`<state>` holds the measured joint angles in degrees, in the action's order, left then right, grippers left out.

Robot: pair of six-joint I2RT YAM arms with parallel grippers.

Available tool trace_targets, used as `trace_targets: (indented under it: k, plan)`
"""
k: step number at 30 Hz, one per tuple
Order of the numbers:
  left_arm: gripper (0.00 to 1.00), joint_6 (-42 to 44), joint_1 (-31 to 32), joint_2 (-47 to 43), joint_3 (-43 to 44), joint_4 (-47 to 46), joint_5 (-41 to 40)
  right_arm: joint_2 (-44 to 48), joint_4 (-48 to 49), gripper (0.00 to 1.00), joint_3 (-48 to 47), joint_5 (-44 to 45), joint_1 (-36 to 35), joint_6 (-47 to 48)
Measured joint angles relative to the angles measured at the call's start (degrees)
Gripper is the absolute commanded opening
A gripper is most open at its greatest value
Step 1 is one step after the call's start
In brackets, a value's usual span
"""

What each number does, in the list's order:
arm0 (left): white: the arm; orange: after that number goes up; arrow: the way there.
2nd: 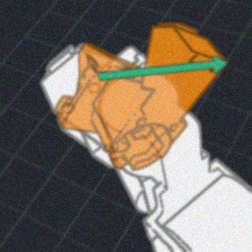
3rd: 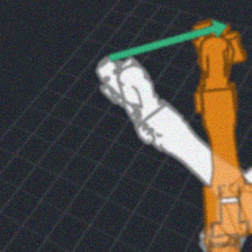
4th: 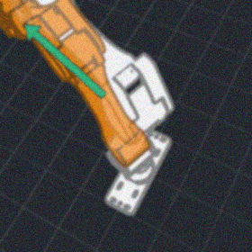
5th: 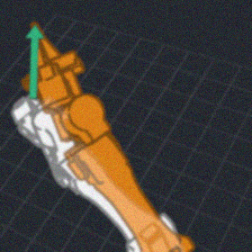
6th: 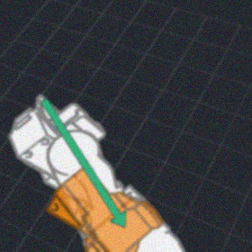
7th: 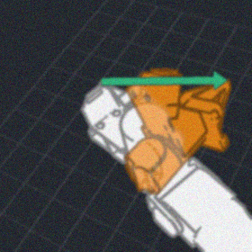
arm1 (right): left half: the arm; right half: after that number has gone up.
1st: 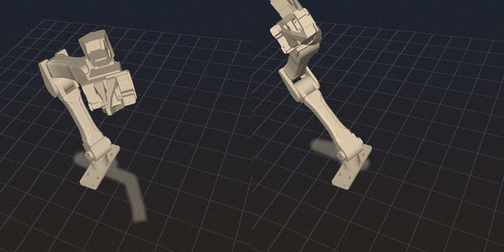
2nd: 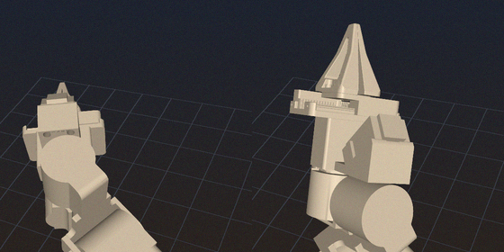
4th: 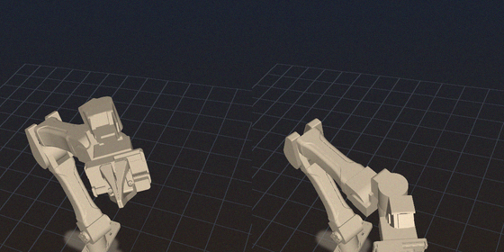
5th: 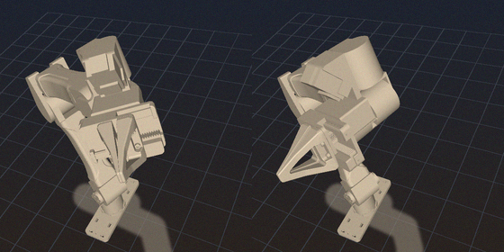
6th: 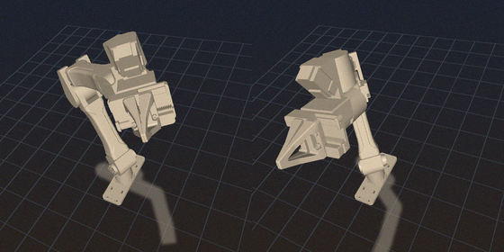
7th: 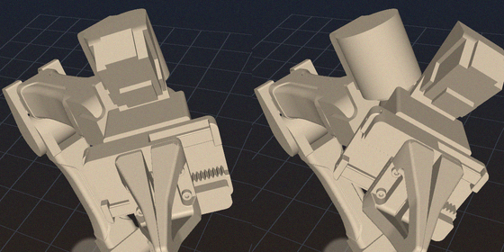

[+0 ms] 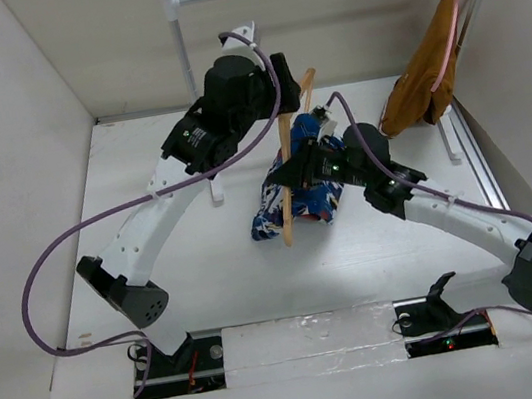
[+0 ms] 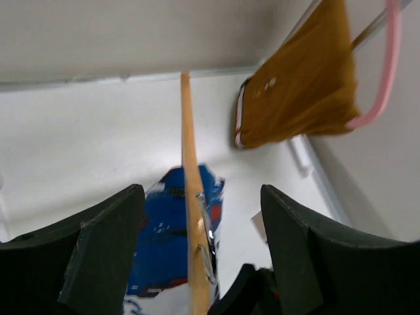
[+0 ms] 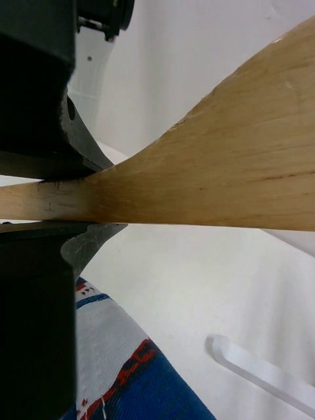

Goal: Place the trousers on the hanger
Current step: Place the hanger at the clothesline.

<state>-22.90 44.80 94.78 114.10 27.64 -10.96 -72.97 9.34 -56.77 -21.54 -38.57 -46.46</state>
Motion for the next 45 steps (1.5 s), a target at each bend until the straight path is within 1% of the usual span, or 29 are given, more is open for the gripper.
trace_targets:
  k: [1, 2, 5, 9, 13, 15, 20, 23, 29, 33, 40, 45]
  plan:
    - [0.71, 0.0, -0.3, 0.0, 1.0, -0.8, 0.0, -0.1, 0.0, 0.00, 0.0, -0.9, 0.5, -0.8]
    - [0.76, 0.1, -0.6, -0.2, 2.3, -1.7, 0.0, -0.3, 0.0, 0.00, -0.1, -1.7, 1.2, -1.5]
    - [0.84, 0.9, -0.9, -0.7, 5.4, -3.6, 0.0, -2.1, -0.4, 0.00, -2.2, -4.2, 3.6, -2.7]
    - [0.88, 2.6, -0.8, -2.9, 7.6, -4.0, -0.5, -6.2, -1.3, 0.00, -8.5, -6.6, 7.2, -3.7]
    - [0.90, 4.0, -0.8, -6.7, 6.5, -4.1, -2.5, -10.1, -1.7, 0.00, -16.5, -7.7, 11.0, -3.8]
    - [0.90, 4.5, -0.8, -9.4, 4.0, -4.5, -3.5, -11.7, -1.0, 0.00, -20.0, -8.4, 13.2, -4.3]
    - [0.91, 4.6, -0.8, -16.7, -7.0, -5.6, -5.2, -16.9, 2.7, 0.00, -27.8, -9.8, 19.5, -6.3]
    - [0.92, 4.0, -0.8, -19.3, -14.3, -6.4, -4.5, -20.9, 4.0, 0.00, -31.9, -9.8, 22.4, -6.7]
    - [0.92, 1.2, -0.8, -21.4, -27.7, -6.4, -1.7, -28.7, 5.3, 0.00, -37.8, -10.0, 27.1, -8.8]
    - [0.92, -0.3, -0.8, -22.2, -33.1, -6.7, -0.4, -32.6, 5.2, 0.00, -40.9, -11.3, 29.2, -9.7]
    - [0.92, -1.2, -0.8, -23.2, -34.5, -7.8, 1.1, -33.9, 6.7, 0.00, -41.0, -12.1, 31.1, -11.9]
    - [0.90, -1.5, -0.8, -23.3, -36.4, -8.8, 1.6, -31.6, 13.2, 0.01, -32.5, -11.9, 32.3, -12.4]
